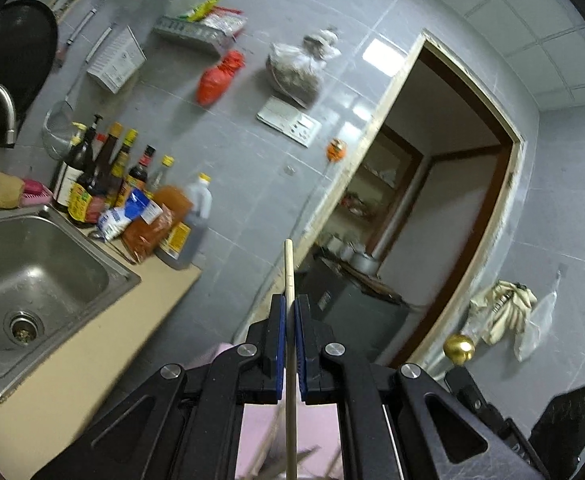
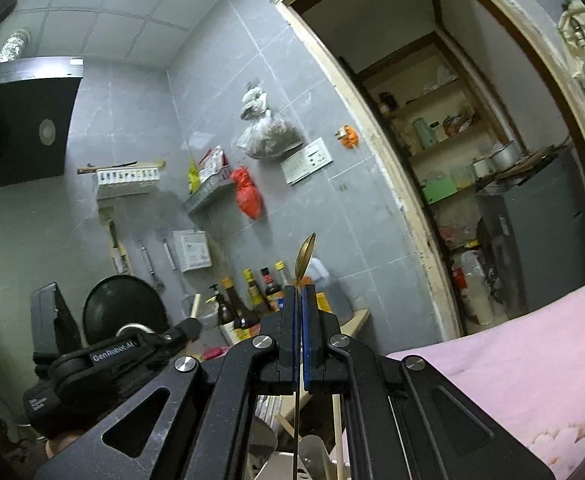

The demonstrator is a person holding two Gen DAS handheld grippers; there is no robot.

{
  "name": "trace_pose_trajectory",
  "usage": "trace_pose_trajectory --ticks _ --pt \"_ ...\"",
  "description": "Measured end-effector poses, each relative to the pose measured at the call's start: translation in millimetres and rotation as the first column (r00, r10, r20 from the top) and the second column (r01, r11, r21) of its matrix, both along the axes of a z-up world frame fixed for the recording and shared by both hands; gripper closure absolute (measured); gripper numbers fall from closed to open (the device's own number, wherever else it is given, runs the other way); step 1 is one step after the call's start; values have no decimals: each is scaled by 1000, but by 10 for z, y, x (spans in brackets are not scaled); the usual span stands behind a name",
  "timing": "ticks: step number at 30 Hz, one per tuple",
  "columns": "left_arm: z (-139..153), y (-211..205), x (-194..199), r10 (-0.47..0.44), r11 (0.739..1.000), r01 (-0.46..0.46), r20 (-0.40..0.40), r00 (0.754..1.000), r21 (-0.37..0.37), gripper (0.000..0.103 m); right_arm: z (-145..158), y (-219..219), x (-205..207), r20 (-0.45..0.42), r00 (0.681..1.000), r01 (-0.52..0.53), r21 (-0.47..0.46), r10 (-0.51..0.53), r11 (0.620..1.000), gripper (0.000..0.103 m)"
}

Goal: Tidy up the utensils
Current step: 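Lift the chopstick with the left tool while the right tool lifts the gold spoon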

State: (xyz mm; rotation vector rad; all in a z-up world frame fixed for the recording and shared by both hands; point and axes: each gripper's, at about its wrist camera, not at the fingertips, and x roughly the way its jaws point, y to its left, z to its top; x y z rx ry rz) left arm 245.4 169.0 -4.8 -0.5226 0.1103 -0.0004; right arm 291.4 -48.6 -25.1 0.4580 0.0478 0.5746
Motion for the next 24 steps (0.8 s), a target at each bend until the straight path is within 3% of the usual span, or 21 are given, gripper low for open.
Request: trace_pose_trajectory --ticks 18,24 --pt "-231 -114 -30 174 983 -176 46 984 48 98 -385 28 92 -38 996 83 43 -82 996 101" --pt "-308 -41 -47 194 981 -194 39 980 10 98 -438 17 105 -45 996 83 32 -81 996 101"
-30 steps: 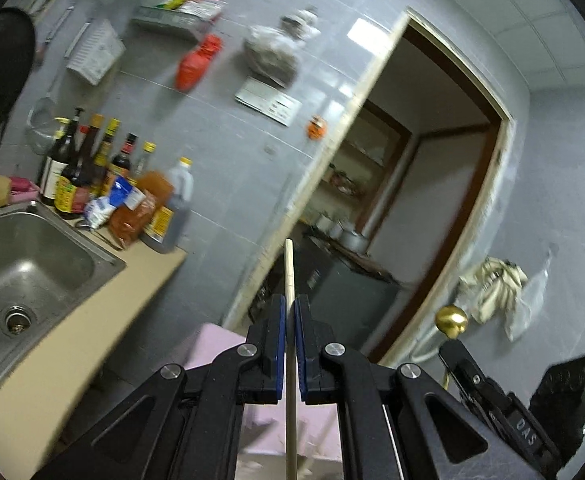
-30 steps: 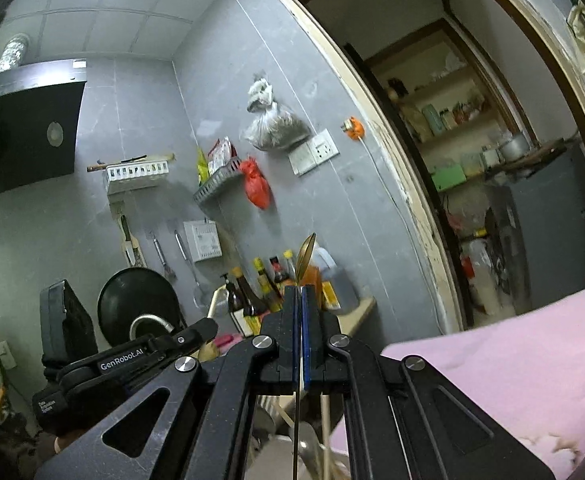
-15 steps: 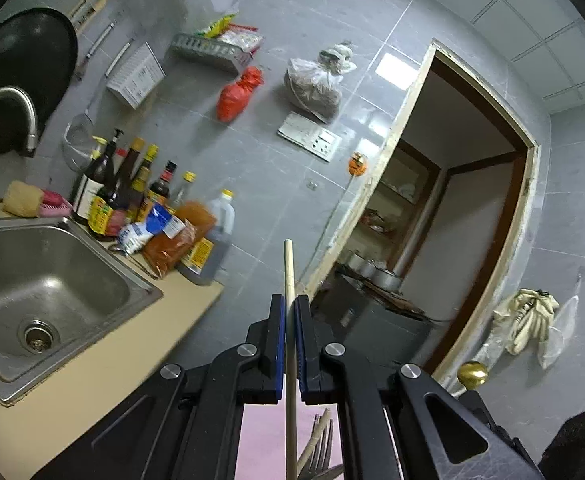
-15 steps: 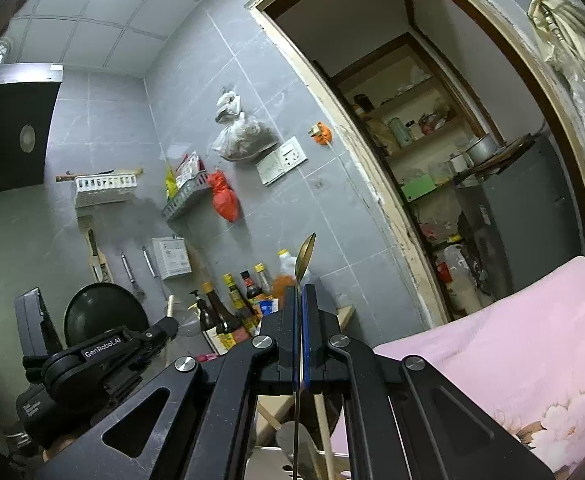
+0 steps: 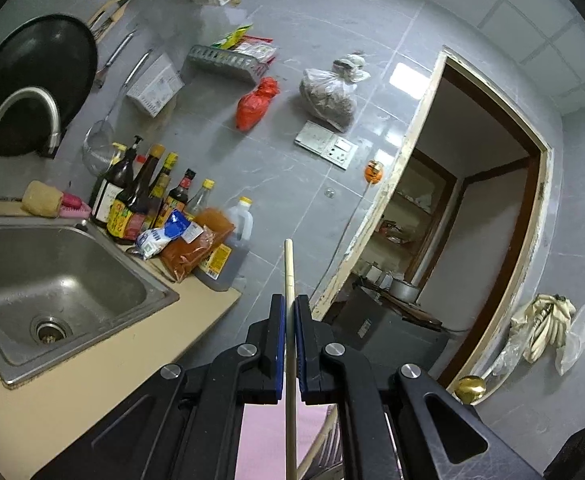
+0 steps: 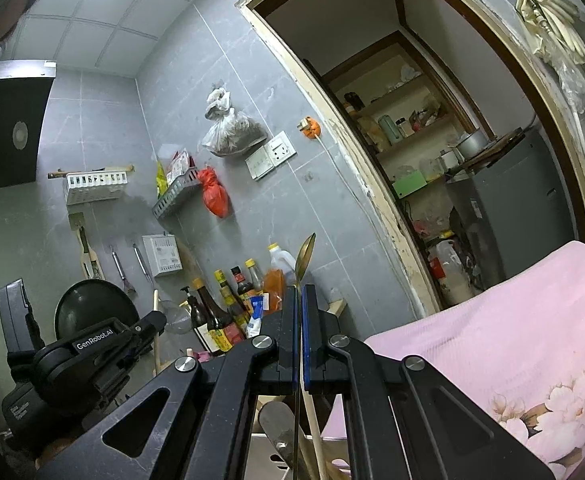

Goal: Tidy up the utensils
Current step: 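Lift the chopstick with the left tool while the right tool lifts the gold spoon, then lower both held utensils into the white caddy and open both tools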

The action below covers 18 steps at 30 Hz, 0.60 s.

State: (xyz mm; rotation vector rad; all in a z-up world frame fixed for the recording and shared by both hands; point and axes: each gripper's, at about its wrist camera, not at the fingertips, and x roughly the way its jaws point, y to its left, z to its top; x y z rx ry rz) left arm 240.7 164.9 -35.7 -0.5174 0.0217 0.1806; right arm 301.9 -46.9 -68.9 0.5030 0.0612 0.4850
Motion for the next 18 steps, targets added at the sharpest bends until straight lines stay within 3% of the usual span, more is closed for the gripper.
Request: trace_pose_trajectory --ticks 18 --pt "-25 -89 -27 25 997 -25 0 1000 67 98 -76 35 -15 -2 1000 -9 -42 9 999 101"
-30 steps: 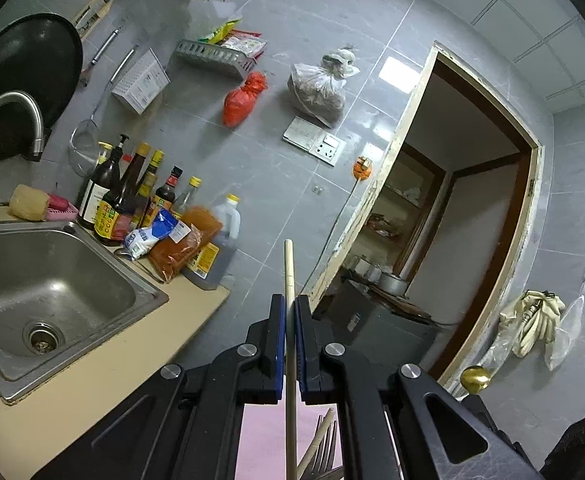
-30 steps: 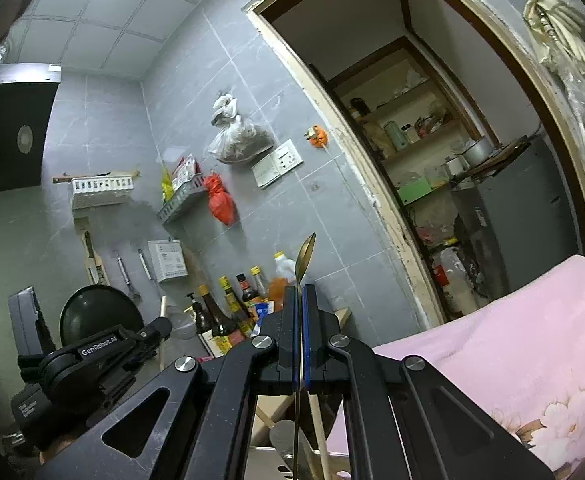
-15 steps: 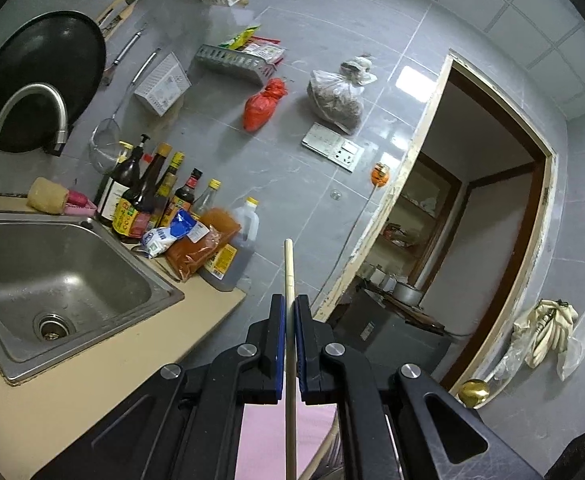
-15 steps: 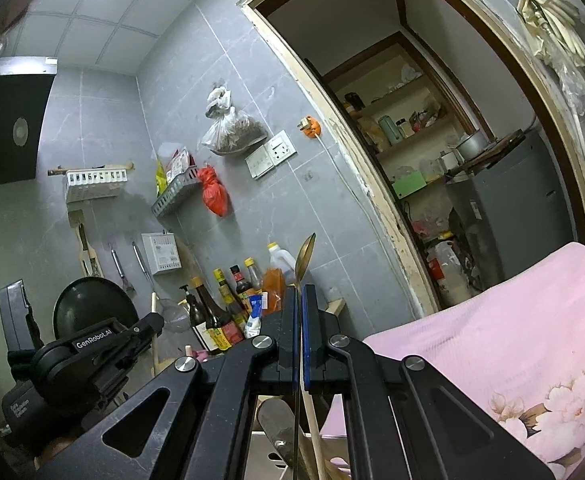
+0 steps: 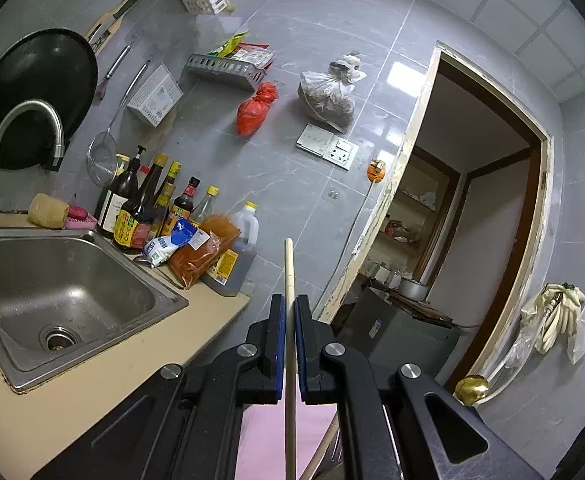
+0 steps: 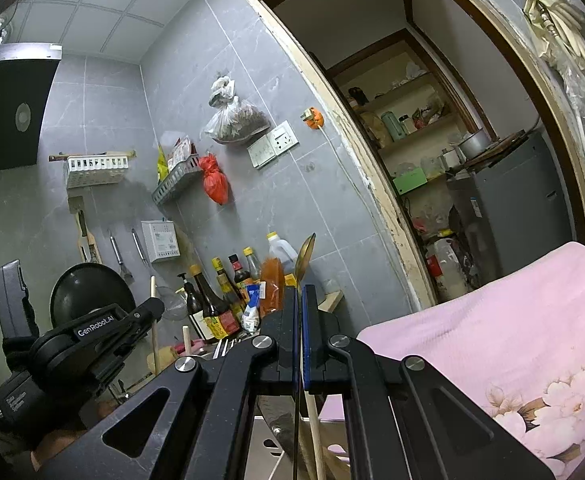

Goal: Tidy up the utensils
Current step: 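Lower both held utensils into the white caddy and open both tools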

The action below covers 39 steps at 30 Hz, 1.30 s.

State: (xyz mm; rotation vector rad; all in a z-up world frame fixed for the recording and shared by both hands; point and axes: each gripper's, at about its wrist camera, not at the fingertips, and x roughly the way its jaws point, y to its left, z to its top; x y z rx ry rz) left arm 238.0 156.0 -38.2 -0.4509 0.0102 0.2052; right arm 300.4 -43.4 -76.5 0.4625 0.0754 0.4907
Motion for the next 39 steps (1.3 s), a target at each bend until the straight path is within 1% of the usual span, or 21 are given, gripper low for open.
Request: trace_pose_trajectory --ticks 5,11,16,19,20,21,22,23,24,25,27,28,31,33,34,35,36,37,38,39 --pt "-37 -35 -44 -30 999 30 15 999 20 98 -38 -17 11 -19 1000 -13 -16 13 1000 101" --pt "-44 -92 -42 -100 990 104 -45 994 95 98 -82 -58 -19 -41 999 -21 -41 19 999 101" --pt "-86 -101 -56 -142 981 155 -114 983 116 98 -83 -102 -52 -60 998 -20 -51 17 999 100" --pt "-105 -98 -62 -160 978 178 -154 975 112 95 -74 -108 -77 -72 997 -21 -64 16 998 100" --pt "-105 -102 -65 -168 976 188 -163 972 113 90 -73 -128 -93 -75 997 -22 -69 16 997 99" --pt "-106 -103 -72 -175 973 197 -174 969 117 81 -60 -134 -104 -77 997 -23 -70 17 997 99" --pt "-106 -102 -84 -181 972 205 -182 966 119 76 -47 -132 -112 -77 997 -21 -72 16 997 99" --pt "-104 -101 -89 -192 970 215 -188 963 116 65 -35 -158 -129 -80 997 -20 -75 14 997 99" --pt "-103 -93 -102 -203 968 227 -199 959 110 60 -34 -158 -124 -81 997 -21 -78 15 997 99" --pt "-104 -98 -108 -204 967 229 -207 957 109 60 -16 -166 -129 -82 997 -20 -83 13 996 99" --pt "-94 -112 -114 -207 965 239 -241 948 113 60 6 -191 -126 -104 994 -25 -92 15 995 91" --pt "-83 -124 -116 -205 964 240 -253 945 115 60 22 -193 -125 -108 994 -24 -94 14 995 89" --pt "-36 -159 -151 -206 961 247 -282 937 121 53 94 -244 -162 -115 993 -19 -109 6 994 88" --pt "17 -170 -185 -205 961 249 -295 933 120 46 167 -269 -190 -118 993 -18 -123 4 992 88" --pt "40 -175 -197 -203 961 248 -300 932 122 45 200 -268 -203 -118 993 -16 -129 0 992 88" --pt "63 -182 -212 -202 961 249 -304 931 123 43 245 -289 -237 -118 993 -11 -140 -6 990 85" --pt "103 -195 -236 -203 959 252 -308 929 127 40 285 -301 -259 -117 993 -6 -149 -11 989 78" --pt "126 -203 -249 -203 959 253 -311 929 131 38 328 -314 -287 -116 993 -1 -157 -18 988 74" --pt "162 -221 -269 -200 958 253 -316 927 134 33 367 -345 -322 -117 993 4 -164 -24 986 68" --pt "190 -236 -285 -201 958 254 -319 926 135 29 414 -368 -346 -121 992 8 -174 -30 985 67"
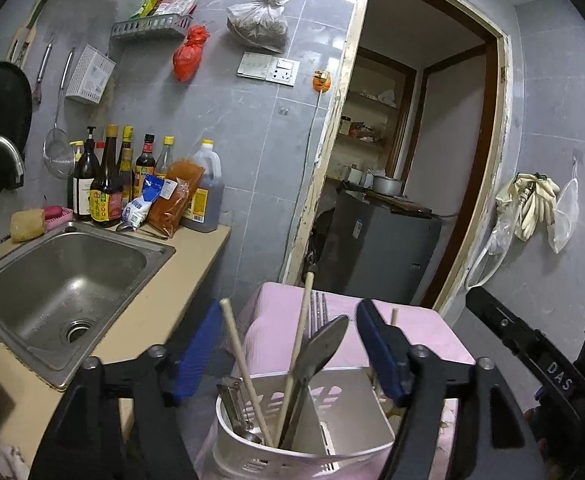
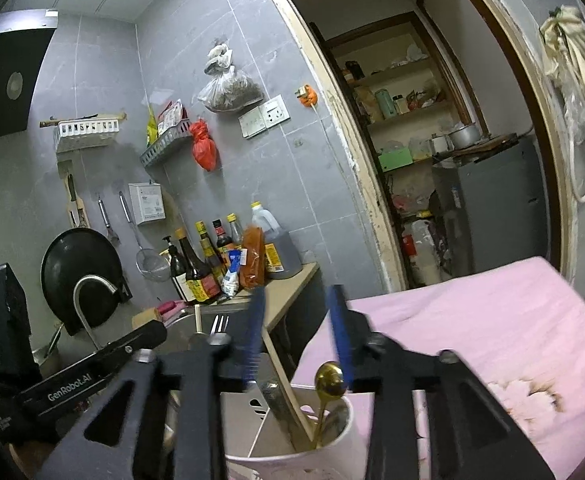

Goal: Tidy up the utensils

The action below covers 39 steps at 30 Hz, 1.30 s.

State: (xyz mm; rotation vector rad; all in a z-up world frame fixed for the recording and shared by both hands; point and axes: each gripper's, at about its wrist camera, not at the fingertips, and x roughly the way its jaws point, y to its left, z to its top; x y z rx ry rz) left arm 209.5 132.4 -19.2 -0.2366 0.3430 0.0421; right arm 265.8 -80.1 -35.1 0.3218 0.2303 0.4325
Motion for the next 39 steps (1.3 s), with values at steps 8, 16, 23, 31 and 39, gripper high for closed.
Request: trace_pose_trajectory --ticks 8,16,23,31,39 --pt "145 -140 -114 -36 999 37 -51 998 19 10 169 -169 -230 -45 999 22 -76 -25 997 55" --pt "188 -320 -301 -52 998 56 -106 993 35 4 292 -469 -536 -79 994 71 -121 -81 990 31" --pt "280 -544 -618 -42 996 50 -110 993 73 1 392 -759 -889 -101 986 114 -181 -134 977 8" --pt "312 -767 -1102 -22 996 33 -125 992 83 1 424 -1078 -1390 -123 979 130 -243 -163 961 1" --pt "304 -930 -1616 -8 995 21 -118 993 102 1 480 -1315 -2011 -100 967 198 -273 -233 941 1"
